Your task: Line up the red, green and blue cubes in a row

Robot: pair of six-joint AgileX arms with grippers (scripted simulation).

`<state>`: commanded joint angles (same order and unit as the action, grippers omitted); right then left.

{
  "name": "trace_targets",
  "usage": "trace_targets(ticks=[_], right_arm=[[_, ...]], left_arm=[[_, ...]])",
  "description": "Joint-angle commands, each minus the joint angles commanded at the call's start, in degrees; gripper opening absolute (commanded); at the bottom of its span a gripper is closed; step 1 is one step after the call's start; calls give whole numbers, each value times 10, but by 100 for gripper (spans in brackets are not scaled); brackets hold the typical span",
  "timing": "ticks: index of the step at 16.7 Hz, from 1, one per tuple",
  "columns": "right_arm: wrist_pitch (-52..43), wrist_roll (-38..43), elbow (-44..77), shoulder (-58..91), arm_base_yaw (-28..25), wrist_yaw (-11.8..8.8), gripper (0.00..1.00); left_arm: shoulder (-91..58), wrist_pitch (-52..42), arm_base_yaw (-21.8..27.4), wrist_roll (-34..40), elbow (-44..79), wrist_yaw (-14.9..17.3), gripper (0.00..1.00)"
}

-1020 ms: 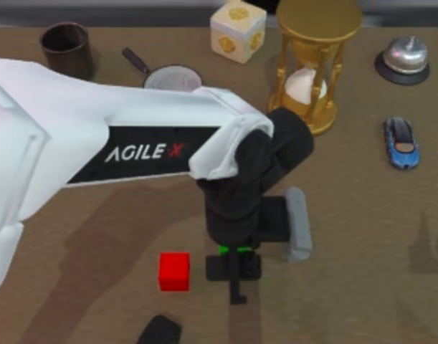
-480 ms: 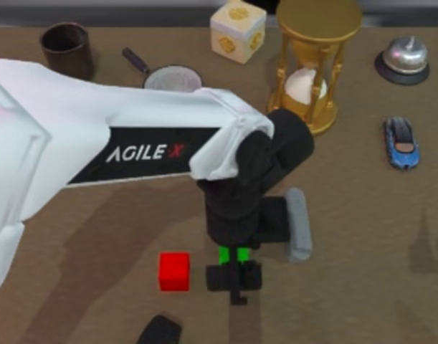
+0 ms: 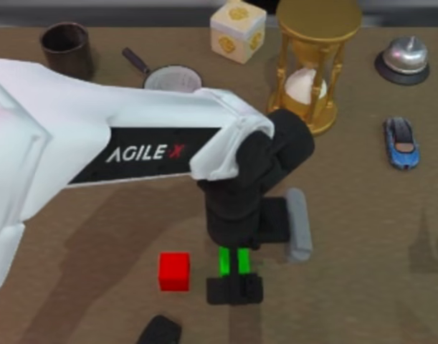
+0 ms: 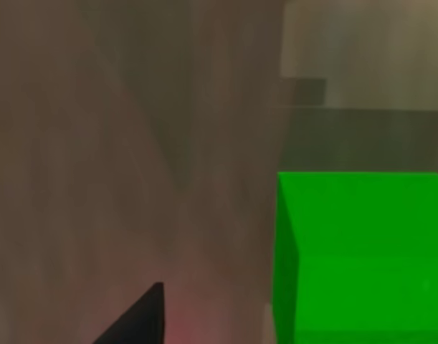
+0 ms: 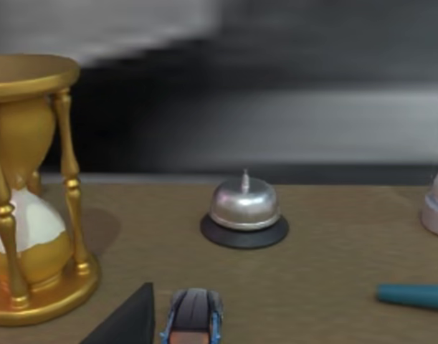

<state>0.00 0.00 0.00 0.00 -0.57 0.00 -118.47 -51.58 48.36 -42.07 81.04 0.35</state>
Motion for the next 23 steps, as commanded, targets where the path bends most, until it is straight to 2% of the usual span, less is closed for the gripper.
trace_targets(ticks=[4,11,17,20,23], right_arm=[[0,0,0,0,0,0,100],[0,0,0,0,0,0,100],[0,0,0,0,0,0,100],[0,0,0,0,0,0,100],[0,0,0,0,0,0,100]], left_arm=[[3,-10,-1,-1,9,0,100],[45,-140,-11,1,95,0,100],[40,-144,-17,9,103,0,100],[10,-157,-72,65,143,-1,100],[-36,-178,-165,163,201,-1,100]])
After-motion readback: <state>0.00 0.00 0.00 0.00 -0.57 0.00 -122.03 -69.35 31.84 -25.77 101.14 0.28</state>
